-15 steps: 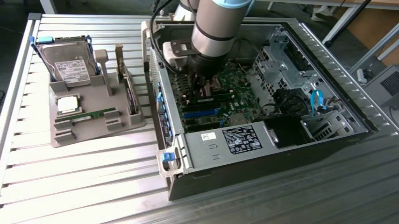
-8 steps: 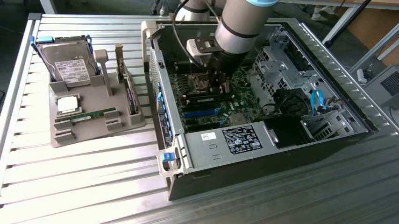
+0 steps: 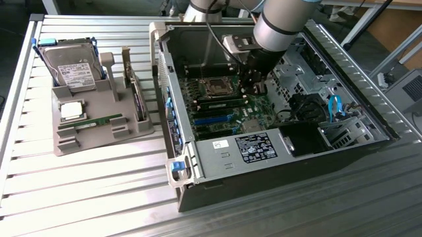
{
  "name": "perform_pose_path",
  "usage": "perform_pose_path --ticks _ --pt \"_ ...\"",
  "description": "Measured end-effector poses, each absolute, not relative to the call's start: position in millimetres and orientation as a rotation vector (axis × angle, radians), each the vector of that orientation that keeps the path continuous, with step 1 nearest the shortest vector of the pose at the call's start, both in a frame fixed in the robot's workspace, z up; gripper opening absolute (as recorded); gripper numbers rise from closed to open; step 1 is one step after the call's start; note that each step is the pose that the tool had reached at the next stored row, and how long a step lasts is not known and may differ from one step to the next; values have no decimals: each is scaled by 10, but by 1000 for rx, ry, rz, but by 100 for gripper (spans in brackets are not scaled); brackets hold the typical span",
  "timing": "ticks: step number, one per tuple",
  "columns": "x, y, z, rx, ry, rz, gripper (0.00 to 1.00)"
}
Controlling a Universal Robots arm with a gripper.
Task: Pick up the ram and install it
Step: 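Press down the ram until it locks into place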
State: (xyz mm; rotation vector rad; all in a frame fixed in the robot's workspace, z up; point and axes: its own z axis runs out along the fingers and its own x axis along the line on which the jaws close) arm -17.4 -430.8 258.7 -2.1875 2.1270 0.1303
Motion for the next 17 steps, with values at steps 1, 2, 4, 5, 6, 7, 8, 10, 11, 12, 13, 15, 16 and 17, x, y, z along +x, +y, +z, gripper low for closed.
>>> perform_pose_path --ticks 1,2,4,5,6,7,8,10,11,12,13,15,16,17 --pt "-134 -4308 2595 -2188 2127 131 9" --pt "-75 -4307 2606 -2188 2128 132 9" --pt "45 -4307 2626 -2189 2129 134 9" --pt "98 -4306 2634 -2189 2129 135 9" --pt "136 -4306 2639 -2190 2129 136 9" --pt "186 -4304 2640 -2190 2130 137 9" --pt "241 -4303 2649 -2190 2131 138 9" --pt "314 -4300 2670 -2191 2131 138 9" --pt "334 -4298 2690 -2191 2131 138 9" --pt "354 -4295 2724 -2190 2131 138 9" --pt "375 -4294 2753 -2190 2131 138 9" --pt "381 -4294 2755 -2190 2131 138 9" --pt "381 -4293 2755 -2190 2131 138 9" --pt "381 -4294 2755 -2190 2131 138 9"
